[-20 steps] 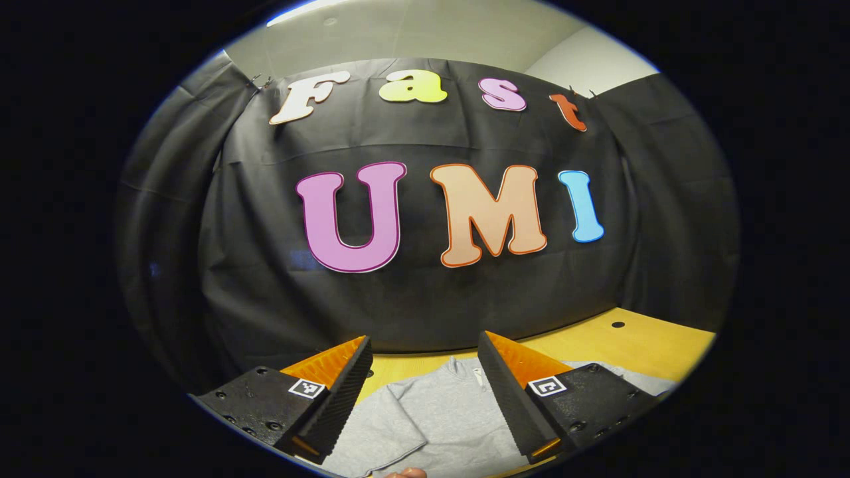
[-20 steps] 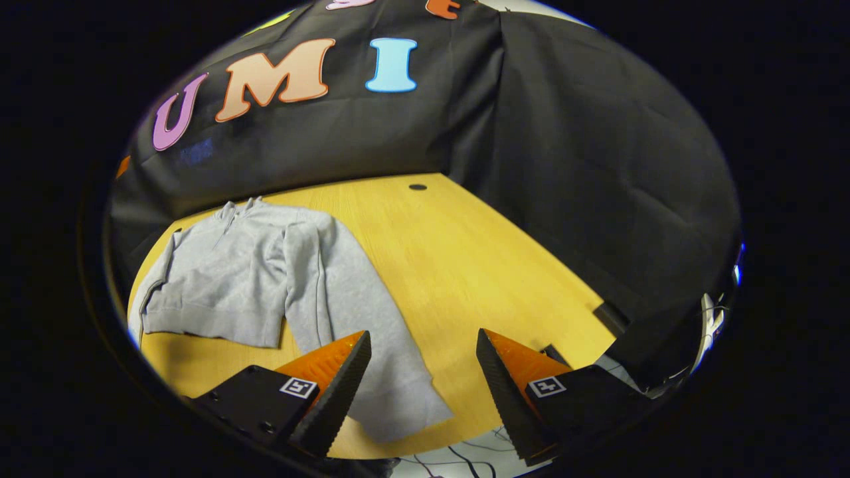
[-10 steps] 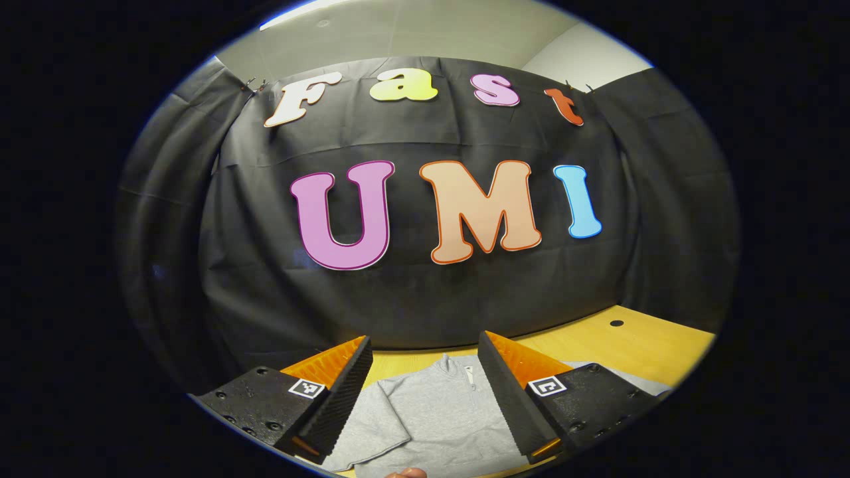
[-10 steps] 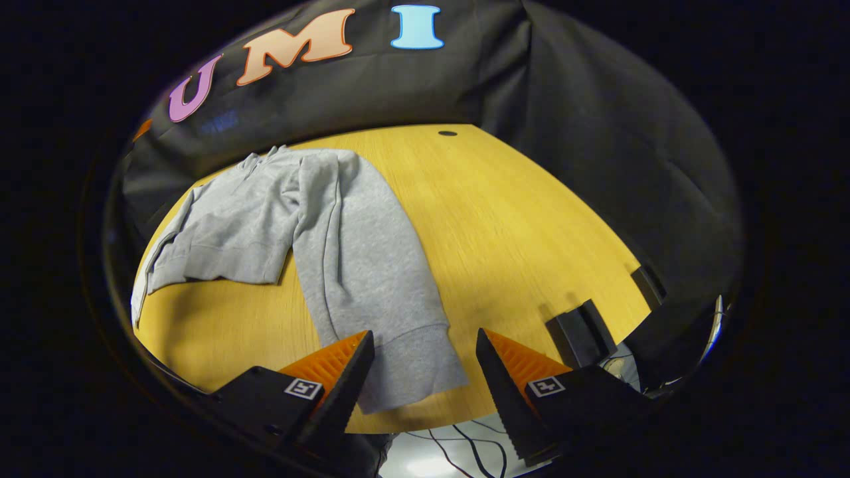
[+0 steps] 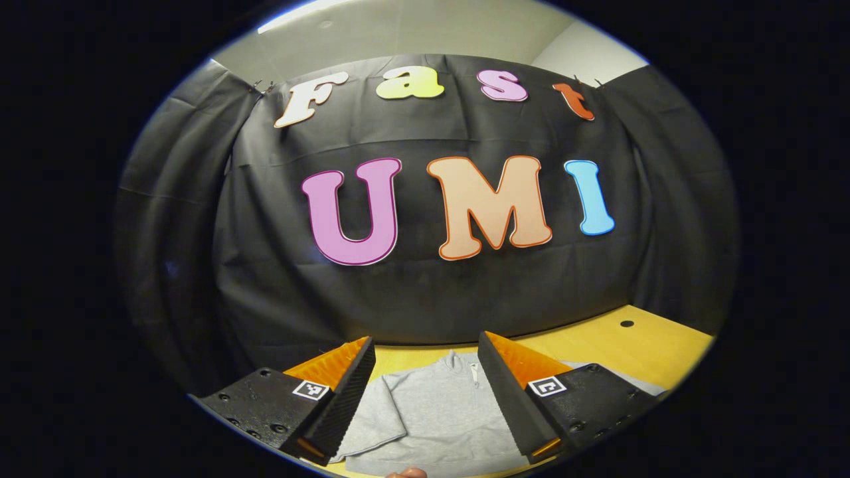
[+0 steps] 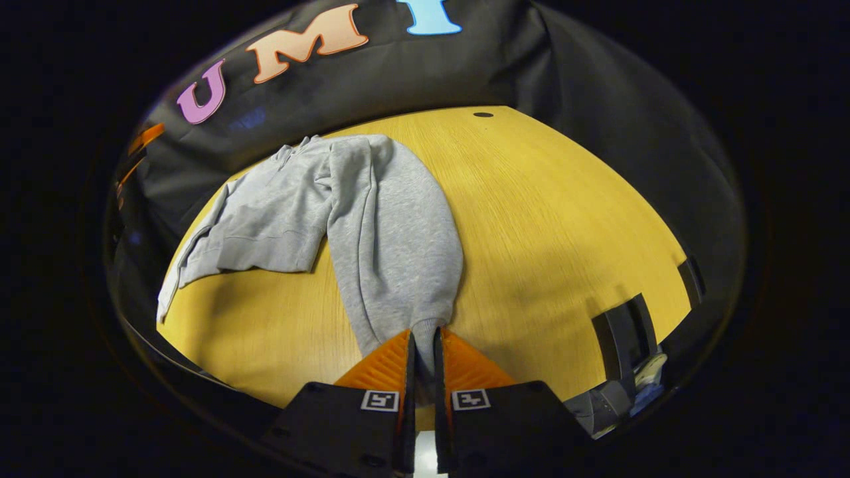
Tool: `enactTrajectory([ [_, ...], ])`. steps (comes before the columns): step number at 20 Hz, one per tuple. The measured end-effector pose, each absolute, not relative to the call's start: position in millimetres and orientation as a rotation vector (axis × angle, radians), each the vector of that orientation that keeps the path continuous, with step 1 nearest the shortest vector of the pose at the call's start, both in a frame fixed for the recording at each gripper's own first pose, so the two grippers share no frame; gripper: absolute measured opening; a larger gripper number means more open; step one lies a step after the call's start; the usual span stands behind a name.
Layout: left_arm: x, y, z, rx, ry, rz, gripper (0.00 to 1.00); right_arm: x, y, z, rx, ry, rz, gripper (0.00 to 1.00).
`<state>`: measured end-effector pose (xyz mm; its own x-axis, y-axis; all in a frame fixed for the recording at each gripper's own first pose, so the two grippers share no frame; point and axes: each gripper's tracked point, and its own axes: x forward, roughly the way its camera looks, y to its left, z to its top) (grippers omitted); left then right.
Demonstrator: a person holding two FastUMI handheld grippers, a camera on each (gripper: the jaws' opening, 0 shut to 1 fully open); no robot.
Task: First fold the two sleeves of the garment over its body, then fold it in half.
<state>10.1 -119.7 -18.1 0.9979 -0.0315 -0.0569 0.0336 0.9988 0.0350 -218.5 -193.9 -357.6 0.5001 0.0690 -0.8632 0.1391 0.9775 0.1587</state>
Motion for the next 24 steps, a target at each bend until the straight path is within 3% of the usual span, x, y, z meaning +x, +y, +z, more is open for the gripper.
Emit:
enactTrajectory([
  [1, 12, -120, -19, 0.03, 0.063, -0.04, 0.92, -217, -196, -358, 0.265, 1.051, -0.074, 0.07],
  [3, 18, -118, -17, 0.038, 0.06, -0.053, 0.93, -213, -202, -355, 0.314, 1.022, -0.146, 0.02],
  [12, 33, -92, -9, 0.047, 0.022, -0.064, 0.93, -147, -210, -306, 0.391, 0.868, -0.226, 0.03],
  [24, 33, -33, -11, 0.067, 0.024, 0.032, 0.92, -24, -173, -235, 0.447, 0.705, -0.124, 0.03],
])
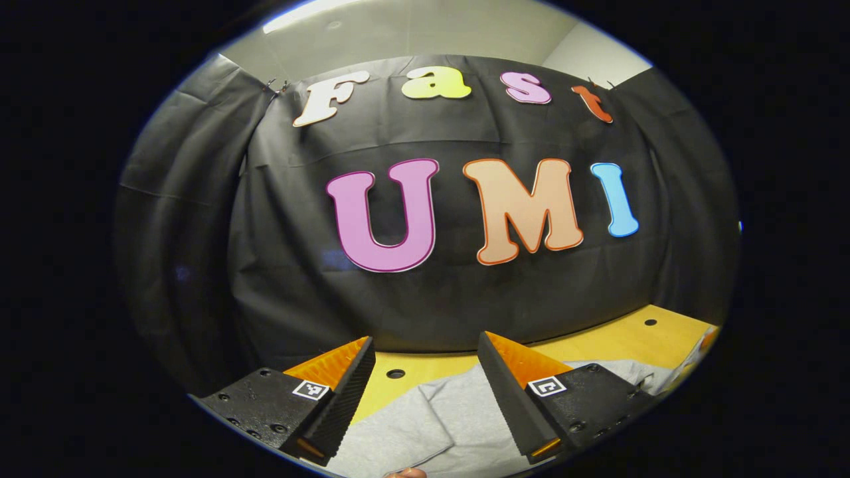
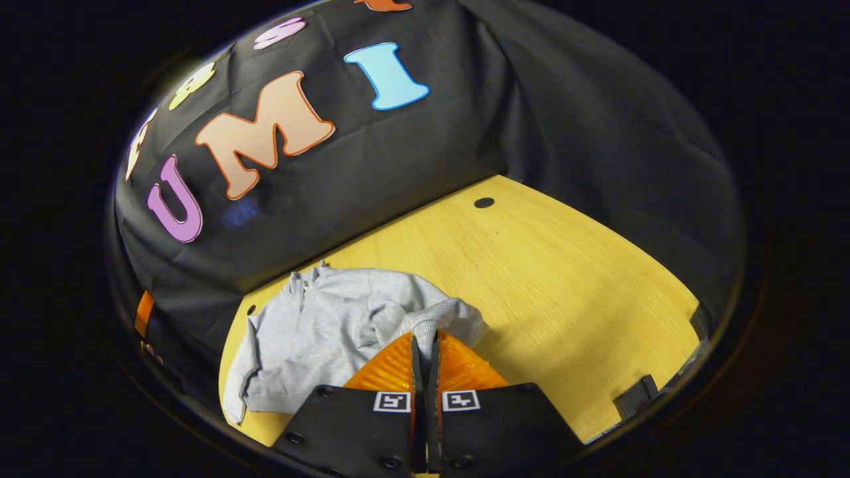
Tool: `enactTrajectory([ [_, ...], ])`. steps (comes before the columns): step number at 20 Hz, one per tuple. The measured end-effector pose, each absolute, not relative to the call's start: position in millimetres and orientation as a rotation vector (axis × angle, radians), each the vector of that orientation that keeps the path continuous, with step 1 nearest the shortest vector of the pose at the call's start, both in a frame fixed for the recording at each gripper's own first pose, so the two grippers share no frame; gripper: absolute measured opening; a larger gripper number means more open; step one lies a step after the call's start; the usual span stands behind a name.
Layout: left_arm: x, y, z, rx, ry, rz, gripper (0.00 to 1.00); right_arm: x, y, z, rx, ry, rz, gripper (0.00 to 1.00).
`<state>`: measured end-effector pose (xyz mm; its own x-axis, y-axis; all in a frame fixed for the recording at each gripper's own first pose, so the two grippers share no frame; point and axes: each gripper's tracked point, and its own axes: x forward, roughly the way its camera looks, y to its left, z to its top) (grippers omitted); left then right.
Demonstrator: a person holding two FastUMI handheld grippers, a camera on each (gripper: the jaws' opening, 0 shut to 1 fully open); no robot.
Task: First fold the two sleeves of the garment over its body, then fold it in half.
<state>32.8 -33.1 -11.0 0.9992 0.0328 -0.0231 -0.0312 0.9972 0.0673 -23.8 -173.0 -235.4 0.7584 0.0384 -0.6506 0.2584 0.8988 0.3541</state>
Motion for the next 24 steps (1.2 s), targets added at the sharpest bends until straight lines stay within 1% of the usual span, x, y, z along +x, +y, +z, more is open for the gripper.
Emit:
enactTrajectory([
  [1, 33, -25, -10, 0.07, 0.023, 0.046, 0.92, -16, -166, -232, 0.445, 0.697, -0.11, 0.03],
  [2, 31, -16, -11, 0.072, 0.023, 0.062, 0.96, -5, -159, -228, 0.444, 0.689, -0.095, 0.03],
  [3, 30, -10, -12, 0.073, 0.025, 0.076, 0.92, 3, -150, -225, 0.45, 0.683, -0.078, 0.03],
  [12, 17, 52, -21, 0.085, 0.052, 0.193, 0.92, 85, -63, -195, 0.439, 0.619, 0.078, 0.03],
  [20, 6, 100, -33, 0.078, 0.081, 0.277, 0.92, 130, 22, -184, 0.46, 0.606, 0.197, 0.03],
  [21, 6, 105, -35, 0.078, 0.085, 0.285, 0.96, 134, 35, -183, 0.455, 0.601, 0.215, 0.03],
  [22, 4, 111, -36, 0.077, 0.087, 0.294, 0.96, 139, 47, -181, 0.451, 0.598, 0.235, 0.03],
  [23, 2, 117, -37, 0.077, 0.09, 0.303, 0.93, 142, 61, -181, 0.449, 0.597, 0.255, 0.03],
  [24, 0, 124, -39, 0.078, 0.092, 0.312, 0.93, 145, 75, -181, 0.449, 0.601, 0.276, 0.03],
])
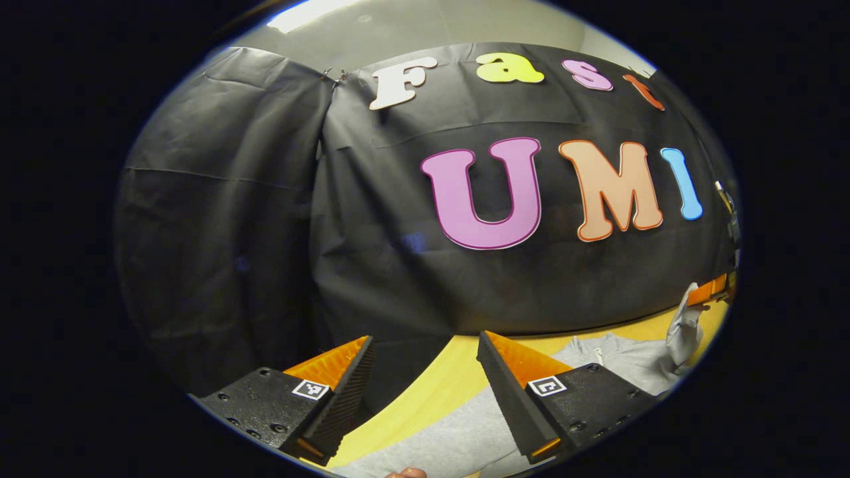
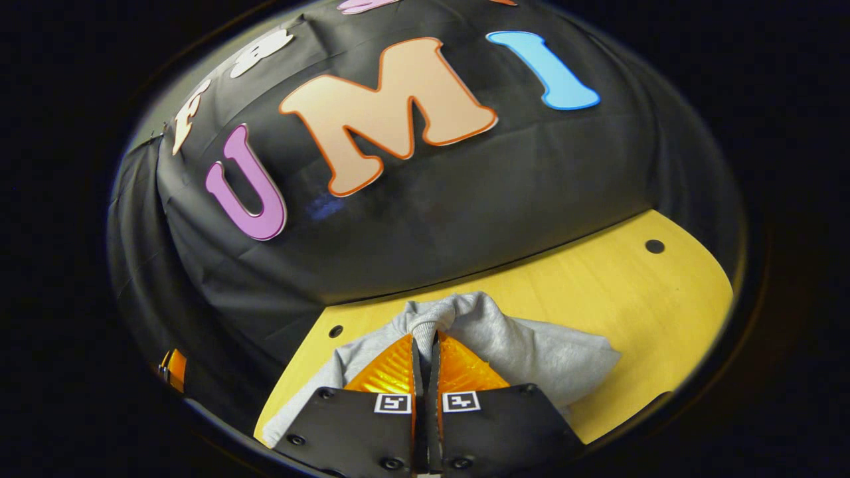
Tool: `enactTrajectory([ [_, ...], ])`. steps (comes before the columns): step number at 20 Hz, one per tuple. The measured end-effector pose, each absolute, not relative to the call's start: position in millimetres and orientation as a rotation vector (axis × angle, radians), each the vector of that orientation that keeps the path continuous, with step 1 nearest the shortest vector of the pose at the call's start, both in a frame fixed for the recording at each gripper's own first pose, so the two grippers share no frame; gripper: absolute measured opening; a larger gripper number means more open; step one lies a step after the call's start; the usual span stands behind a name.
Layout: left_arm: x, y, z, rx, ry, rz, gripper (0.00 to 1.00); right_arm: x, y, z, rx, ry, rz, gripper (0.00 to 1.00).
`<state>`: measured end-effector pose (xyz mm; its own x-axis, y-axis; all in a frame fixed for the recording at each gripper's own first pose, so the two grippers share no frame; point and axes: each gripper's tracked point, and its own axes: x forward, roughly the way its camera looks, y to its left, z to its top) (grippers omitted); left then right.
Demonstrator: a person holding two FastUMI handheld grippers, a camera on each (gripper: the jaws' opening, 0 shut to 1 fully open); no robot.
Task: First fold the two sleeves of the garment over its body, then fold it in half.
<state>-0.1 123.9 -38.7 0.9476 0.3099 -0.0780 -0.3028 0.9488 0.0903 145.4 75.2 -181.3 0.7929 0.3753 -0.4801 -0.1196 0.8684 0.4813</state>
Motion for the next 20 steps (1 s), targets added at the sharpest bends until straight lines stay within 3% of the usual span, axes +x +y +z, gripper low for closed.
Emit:
enactTrajectory([
  [12, -26, 193, -58, 0.082, 0.137, 0.432, 0.93, 122, 263, -234, 0.393, 0.813, 0.562, 0.03],
  [16, -34, 210, -64, 0.083, 0.153, 0.469, 0.96, 110, 301, -276, 0.318, 0.913, 0.643, 0.03],
  [20, -41, 223, -72, 0.077, 0.173, 0.498, 0.93, 128, 303, -283, 0.309, 1.011, 0.639, 0.03],
])
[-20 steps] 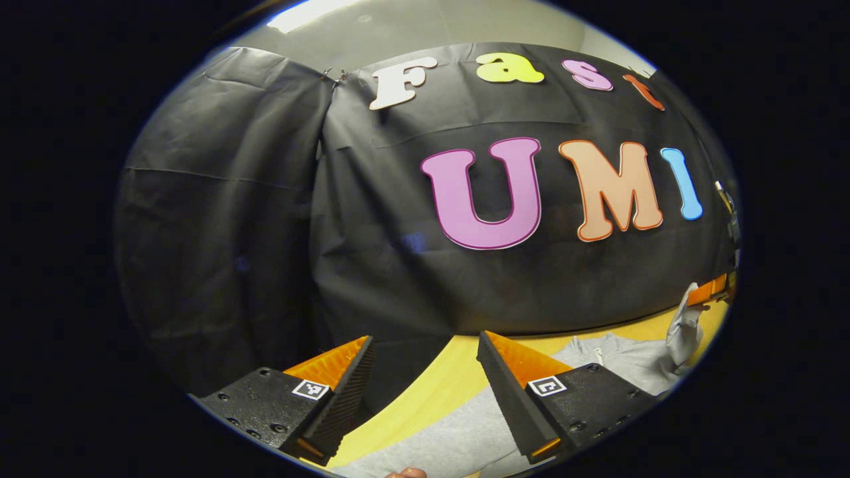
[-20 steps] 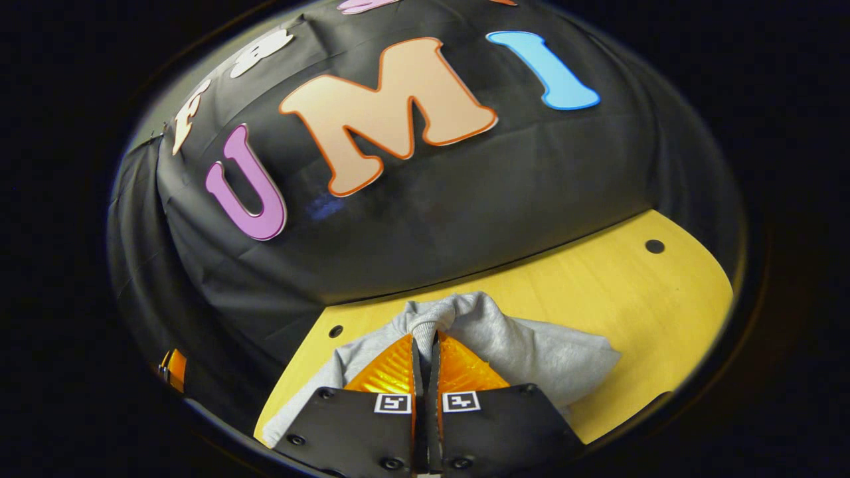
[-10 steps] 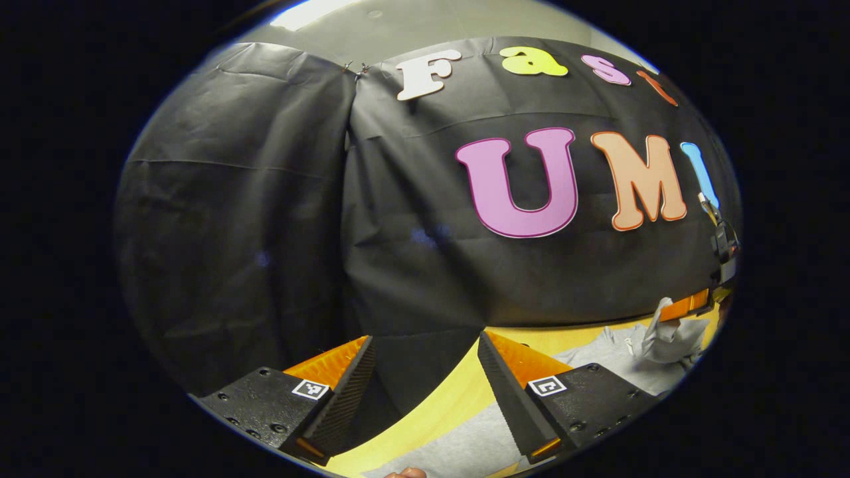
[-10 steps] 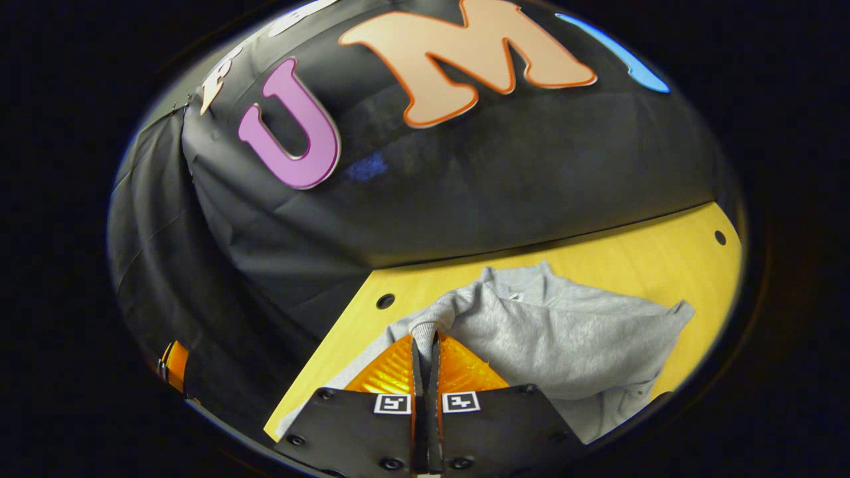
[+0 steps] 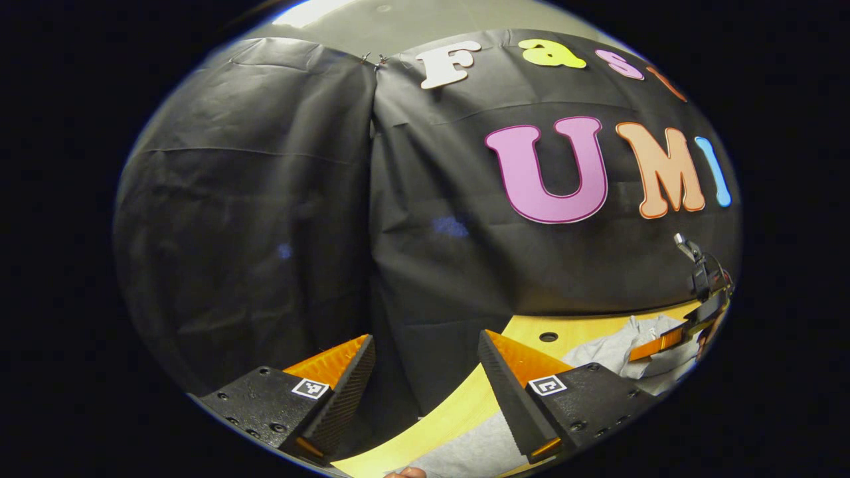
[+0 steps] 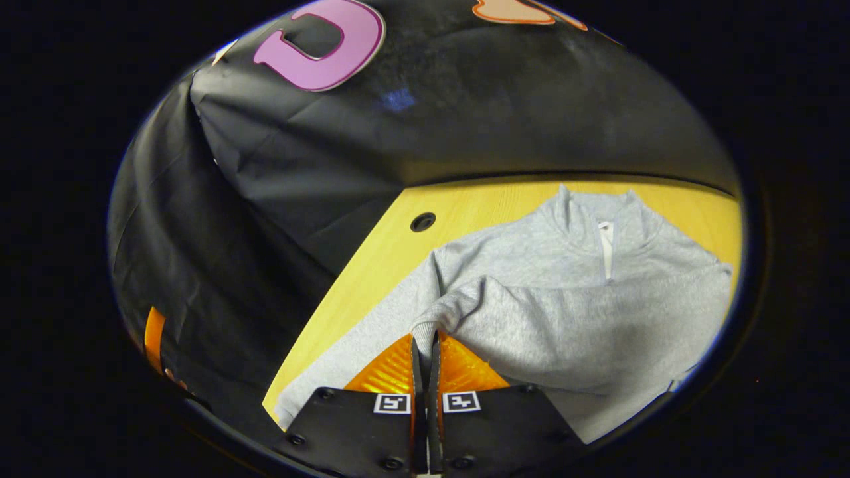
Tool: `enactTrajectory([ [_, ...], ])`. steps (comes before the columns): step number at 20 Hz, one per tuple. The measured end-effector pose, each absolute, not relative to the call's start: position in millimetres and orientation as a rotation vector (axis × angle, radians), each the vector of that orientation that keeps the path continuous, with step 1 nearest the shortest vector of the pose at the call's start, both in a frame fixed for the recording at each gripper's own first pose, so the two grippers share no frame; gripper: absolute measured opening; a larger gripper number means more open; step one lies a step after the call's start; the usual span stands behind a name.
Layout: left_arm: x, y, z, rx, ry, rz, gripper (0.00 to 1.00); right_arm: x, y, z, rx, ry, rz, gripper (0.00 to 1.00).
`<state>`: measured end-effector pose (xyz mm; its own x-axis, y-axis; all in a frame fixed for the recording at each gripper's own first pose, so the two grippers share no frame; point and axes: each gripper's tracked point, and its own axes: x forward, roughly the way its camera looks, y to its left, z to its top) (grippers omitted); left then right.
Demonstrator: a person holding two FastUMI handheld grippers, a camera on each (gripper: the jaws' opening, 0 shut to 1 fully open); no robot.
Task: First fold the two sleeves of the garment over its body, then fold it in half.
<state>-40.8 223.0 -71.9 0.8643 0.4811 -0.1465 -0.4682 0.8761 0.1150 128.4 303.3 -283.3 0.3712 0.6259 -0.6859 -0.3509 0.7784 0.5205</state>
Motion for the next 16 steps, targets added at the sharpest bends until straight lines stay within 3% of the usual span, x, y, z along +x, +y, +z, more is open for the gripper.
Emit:
enactTrajectory([
  [4, -48, 233, -84, 0.053, 0.2, 0.523, 0.96, 151, 288, -245, 0.438, 1.032, 0.626, 0.11],
  [7, -55, 240, -98, 0.033, 0.231, 0.543, 0.93, 161, 277, -230, 0.425, 0.938, 0.621, 0.78],
  [8, -57, 241, -102, 0.026, 0.239, 0.548, 0.97, 165, 271, -227, 0.404, 0.909, 0.617, 1.0],
  [9, -58, 242, -107, 0.019, 0.246, 0.55, 0.93, 167, 268, -224, 0.383, 0.884, 0.616, 0.93],
  [10, -59, 244, -111, 0.011, 0.252, 0.55, 0.97, 167, 260, -218, 0.362, 0.86, 0.618, 0.98],
  [12, -62, 245, -123, -0.015, 0.275, 0.541, 0.93, 168, 244, -206, 0.324, 0.808, 0.619, 0.93],
  [13, -62, 244, -132, -0.03, 0.295, 0.529, 0.97, 167, 234, -201, 0.306, 0.784, 0.62, 0.98],
  [14, -67, 241, -144, -0.046, 0.322, 0.521, 0.93, 168, 226, -194, 0.291, 0.761, 0.617, 0.93],
  [15, -72, 237, -157, -0.06, 0.354, 0.507, 0.97, 166, 220, -190, 0.276, 0.743, 0.617, 0.98],
  [16, -77, 234, -171, -0.069, 0.39, 0.501, 0.97, 163, 212, -186, 0.263, 0.728, 0.619, 0.93],
])
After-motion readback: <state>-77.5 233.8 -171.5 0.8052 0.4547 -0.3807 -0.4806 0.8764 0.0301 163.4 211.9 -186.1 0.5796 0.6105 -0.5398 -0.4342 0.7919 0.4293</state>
